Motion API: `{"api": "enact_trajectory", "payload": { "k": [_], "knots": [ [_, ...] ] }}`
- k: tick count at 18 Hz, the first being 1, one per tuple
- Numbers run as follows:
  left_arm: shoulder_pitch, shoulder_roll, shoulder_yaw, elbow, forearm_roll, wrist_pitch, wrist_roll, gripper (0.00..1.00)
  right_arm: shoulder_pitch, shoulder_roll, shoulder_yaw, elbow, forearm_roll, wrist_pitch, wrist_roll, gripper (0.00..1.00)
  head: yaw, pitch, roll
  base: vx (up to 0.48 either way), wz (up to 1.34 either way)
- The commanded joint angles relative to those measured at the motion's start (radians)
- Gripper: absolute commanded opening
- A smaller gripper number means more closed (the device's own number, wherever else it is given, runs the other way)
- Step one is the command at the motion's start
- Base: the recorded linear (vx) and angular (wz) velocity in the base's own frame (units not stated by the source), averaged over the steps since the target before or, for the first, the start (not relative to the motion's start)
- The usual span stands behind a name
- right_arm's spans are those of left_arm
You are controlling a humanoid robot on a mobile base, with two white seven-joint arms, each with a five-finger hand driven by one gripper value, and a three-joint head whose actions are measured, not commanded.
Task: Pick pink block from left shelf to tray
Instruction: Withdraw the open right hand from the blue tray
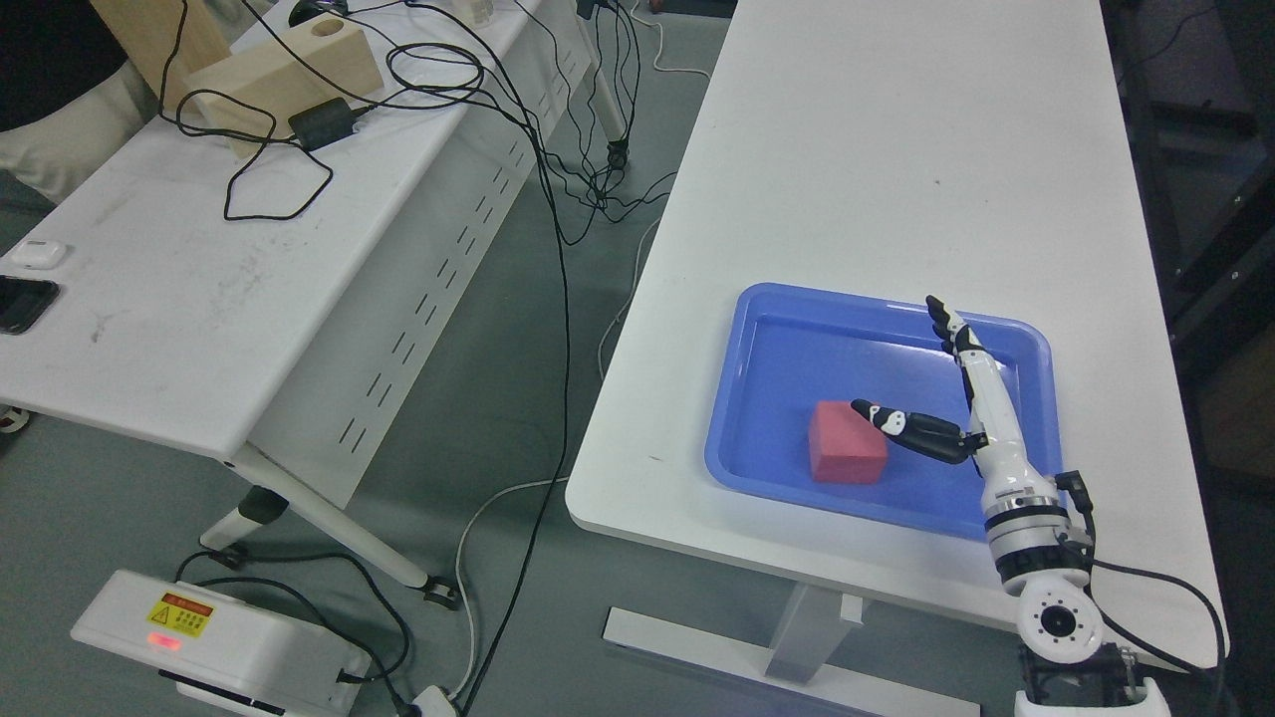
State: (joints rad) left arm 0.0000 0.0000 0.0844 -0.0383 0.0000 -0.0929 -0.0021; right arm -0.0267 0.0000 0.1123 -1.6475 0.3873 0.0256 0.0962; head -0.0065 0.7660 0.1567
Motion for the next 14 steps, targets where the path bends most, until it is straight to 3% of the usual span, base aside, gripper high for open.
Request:
{"api": "enact_trajectory", "payload": {
  "k": [1, 14],
  "knots": [
    [-0.011, 0.017, 0.0, 0.0, -0.002, -0.001, 0.001, 1.0, -0.01, -0.017, -0.062, -0.026, -0.058, 0.011, 0.003, 1.0, 0.0, 0.0, 0.0, 0.0, 0.0],
    [-0.011, 0.017, 0.0, 0.0, -0.002, -0.001, 0.001, 1.0, 0.004, -0.017, -0.083, -0.026, -0.065, 0.016, -0.03, 1.0, 0.0, 0.0, 0.0, 0.0, 0.0]
  ]
}}
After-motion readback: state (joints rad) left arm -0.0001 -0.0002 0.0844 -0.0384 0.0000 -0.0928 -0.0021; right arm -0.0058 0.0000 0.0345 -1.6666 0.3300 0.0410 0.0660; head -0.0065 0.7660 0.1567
